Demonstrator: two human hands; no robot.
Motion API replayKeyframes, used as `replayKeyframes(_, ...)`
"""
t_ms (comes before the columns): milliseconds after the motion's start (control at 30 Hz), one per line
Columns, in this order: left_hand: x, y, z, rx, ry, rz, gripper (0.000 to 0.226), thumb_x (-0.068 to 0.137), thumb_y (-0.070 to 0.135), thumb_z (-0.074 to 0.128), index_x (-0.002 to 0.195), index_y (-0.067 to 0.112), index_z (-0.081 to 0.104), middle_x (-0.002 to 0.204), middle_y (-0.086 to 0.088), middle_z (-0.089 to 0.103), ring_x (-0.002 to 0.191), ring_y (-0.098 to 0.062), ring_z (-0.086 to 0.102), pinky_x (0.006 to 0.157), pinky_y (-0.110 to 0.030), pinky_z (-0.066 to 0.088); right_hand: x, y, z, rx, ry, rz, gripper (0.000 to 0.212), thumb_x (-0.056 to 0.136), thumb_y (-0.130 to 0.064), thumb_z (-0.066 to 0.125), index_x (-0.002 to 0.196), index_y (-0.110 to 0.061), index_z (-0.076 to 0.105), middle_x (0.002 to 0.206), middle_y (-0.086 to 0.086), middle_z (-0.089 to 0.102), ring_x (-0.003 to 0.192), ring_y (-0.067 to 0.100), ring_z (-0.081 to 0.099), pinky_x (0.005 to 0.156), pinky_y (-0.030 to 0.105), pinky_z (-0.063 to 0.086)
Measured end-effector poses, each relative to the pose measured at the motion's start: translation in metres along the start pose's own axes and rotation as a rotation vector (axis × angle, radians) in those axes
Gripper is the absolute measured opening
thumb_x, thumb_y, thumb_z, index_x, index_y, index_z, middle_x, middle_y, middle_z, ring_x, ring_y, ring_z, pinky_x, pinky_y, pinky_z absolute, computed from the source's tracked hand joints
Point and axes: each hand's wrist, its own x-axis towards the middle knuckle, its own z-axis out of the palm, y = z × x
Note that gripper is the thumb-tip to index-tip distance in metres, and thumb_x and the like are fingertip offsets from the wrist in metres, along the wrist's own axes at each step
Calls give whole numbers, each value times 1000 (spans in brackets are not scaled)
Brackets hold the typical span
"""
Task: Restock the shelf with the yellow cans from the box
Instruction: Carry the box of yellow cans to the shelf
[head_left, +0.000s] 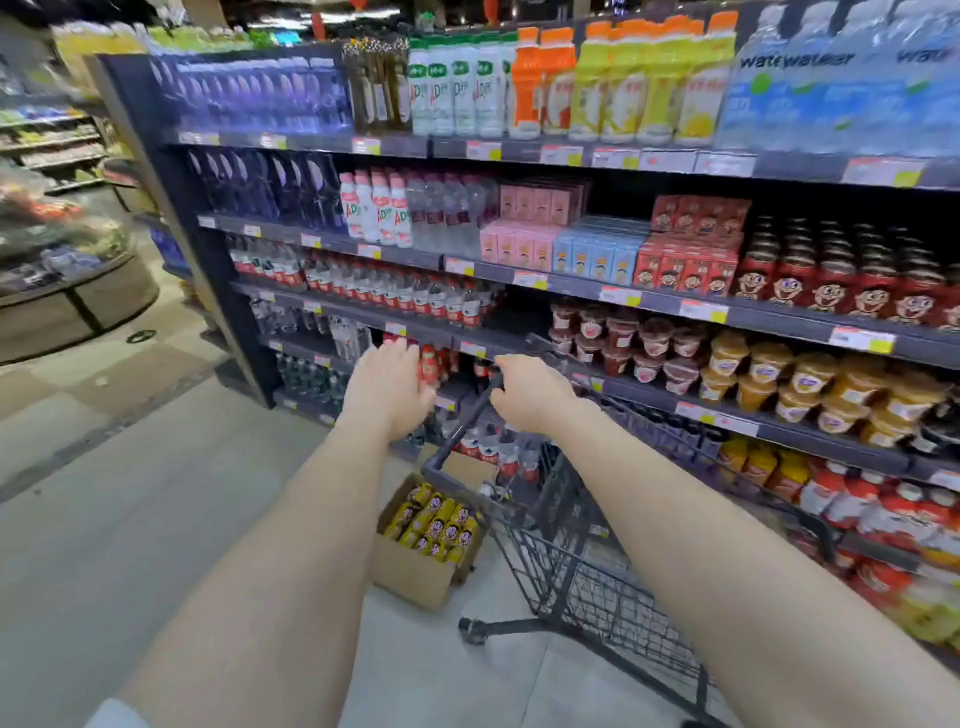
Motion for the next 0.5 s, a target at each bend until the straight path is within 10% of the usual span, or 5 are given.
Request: replayKeyframes(500, 53, -311, 142, -23, -179, -148, 54, 94, 43, 57, 137, 12, 54, 140, -14, 54, 131, -33, 50, 111, -43, 37, 227, -199, 200, 141, -123, 77, 33, 97, -22, 50, 128, -13, 53, 119, 9, 63, 105, 33, 63, 75, 38, 53)
